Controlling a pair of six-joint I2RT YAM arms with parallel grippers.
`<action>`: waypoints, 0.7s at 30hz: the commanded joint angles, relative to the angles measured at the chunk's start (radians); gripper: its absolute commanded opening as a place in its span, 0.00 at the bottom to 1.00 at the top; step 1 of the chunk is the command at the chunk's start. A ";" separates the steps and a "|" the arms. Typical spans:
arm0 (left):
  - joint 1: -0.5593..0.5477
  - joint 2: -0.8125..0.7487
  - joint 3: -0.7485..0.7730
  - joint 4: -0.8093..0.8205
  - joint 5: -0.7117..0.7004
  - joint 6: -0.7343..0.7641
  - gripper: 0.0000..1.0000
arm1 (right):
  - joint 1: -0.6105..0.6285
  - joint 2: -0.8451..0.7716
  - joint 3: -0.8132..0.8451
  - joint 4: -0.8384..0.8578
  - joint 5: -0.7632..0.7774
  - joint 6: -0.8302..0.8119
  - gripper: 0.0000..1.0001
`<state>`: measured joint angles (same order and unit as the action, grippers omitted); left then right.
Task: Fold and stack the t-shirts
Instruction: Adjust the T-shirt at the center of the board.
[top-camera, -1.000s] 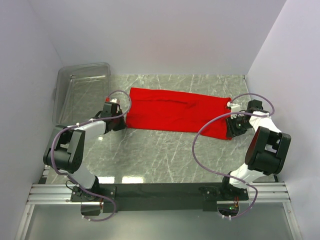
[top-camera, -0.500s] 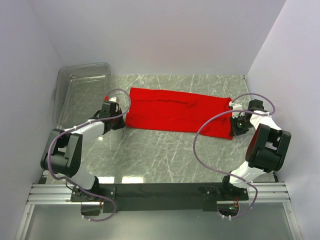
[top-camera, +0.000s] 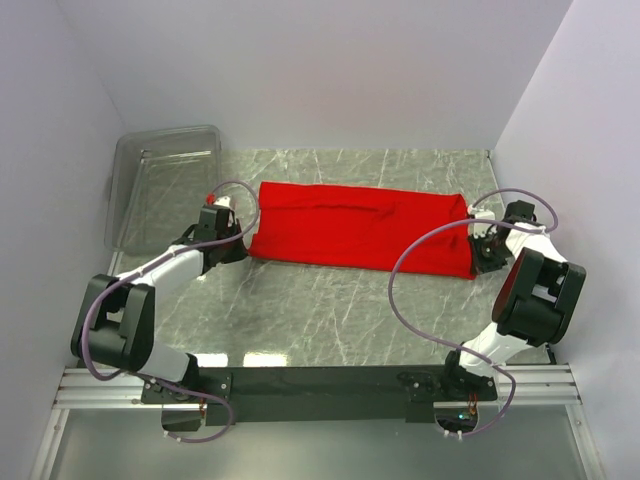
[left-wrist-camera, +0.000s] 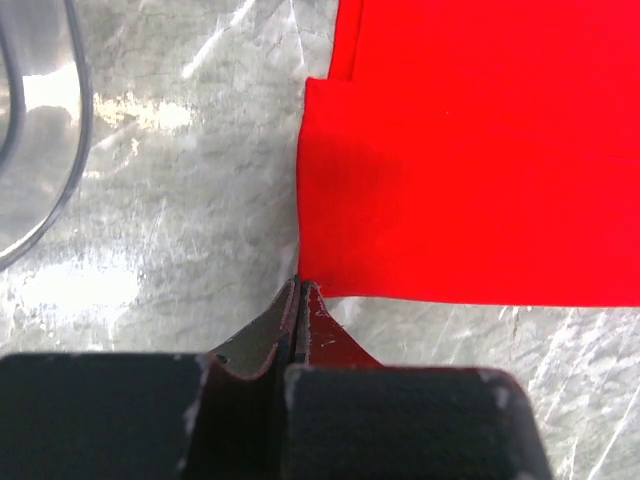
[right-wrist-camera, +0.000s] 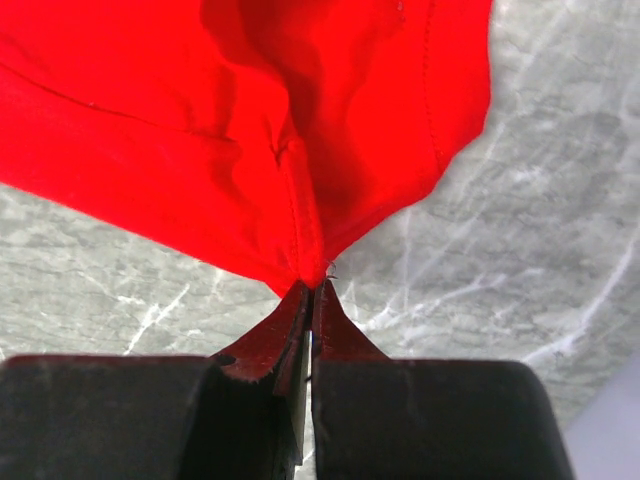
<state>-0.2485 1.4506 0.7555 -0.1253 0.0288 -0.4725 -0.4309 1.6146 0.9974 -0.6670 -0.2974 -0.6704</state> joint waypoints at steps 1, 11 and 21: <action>0.000 -0.053 -0.001 -0.051 -0.024 0.014 0.01 | -0.025 0.004 0.053 -0.009 0.061 -0.008 0.00; -0.001 -0.168 -0.031 -0.195 0.037 -0.054 0.01 | -0.066 0.062 0.089 -0.046 0.132 -0.029 0.00; -0.125 -0.285 -0.117 -0.318 0.102 -0.167 0.01 | -0.089 0.047 0.063 0.001 0.208 -0.026 0.00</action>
<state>-0.3183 1.2171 0.6445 -0.3801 0.1352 -0.5858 -0.4976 1.6875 1.0492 -0.7055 -0.1741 -0.6785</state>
